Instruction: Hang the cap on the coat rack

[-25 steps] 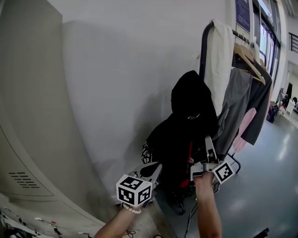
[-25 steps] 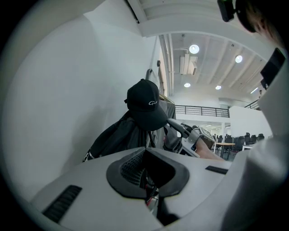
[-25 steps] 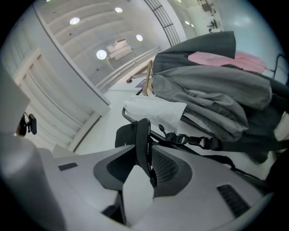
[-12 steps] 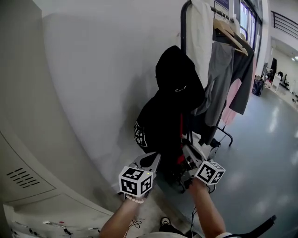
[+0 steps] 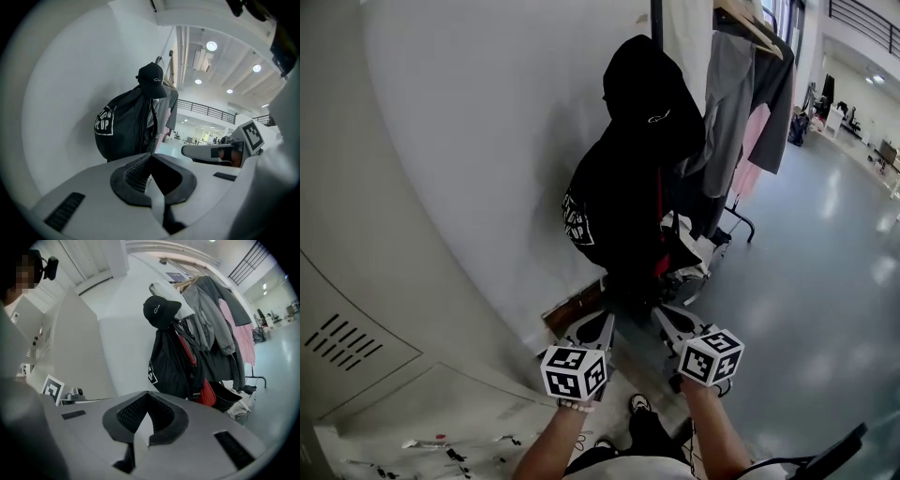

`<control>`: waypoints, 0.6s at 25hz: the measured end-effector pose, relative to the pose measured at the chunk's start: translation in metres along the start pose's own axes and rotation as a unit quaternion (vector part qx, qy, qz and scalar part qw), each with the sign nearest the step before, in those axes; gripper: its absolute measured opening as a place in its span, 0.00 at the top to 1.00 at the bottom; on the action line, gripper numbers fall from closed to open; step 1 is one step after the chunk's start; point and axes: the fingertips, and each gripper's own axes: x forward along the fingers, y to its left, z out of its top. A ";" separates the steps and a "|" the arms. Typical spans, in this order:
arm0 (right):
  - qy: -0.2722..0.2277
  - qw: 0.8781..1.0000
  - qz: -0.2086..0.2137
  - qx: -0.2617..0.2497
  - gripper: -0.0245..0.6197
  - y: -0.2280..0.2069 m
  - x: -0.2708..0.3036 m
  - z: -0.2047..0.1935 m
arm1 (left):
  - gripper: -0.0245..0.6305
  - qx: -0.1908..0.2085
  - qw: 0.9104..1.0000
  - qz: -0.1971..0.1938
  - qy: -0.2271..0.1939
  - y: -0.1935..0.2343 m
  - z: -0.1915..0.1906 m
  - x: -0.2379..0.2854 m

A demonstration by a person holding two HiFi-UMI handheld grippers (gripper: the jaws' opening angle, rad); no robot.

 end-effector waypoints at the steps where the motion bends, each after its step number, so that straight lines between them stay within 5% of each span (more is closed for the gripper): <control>1: 0.003 1.000 -0.003 0.005 0.96 0.003 -0.007 -0.007 | 0.96 -0.006 1.000 0.001 0.005 -0.001 -0.009 -0.006; 15: 0.049 0.999 0.019 0.012 0.96 0.025 -0.054 -0.050 | 0.96 -0.026 0.997 0.048 0.048 -0.010 -0.061 -0.057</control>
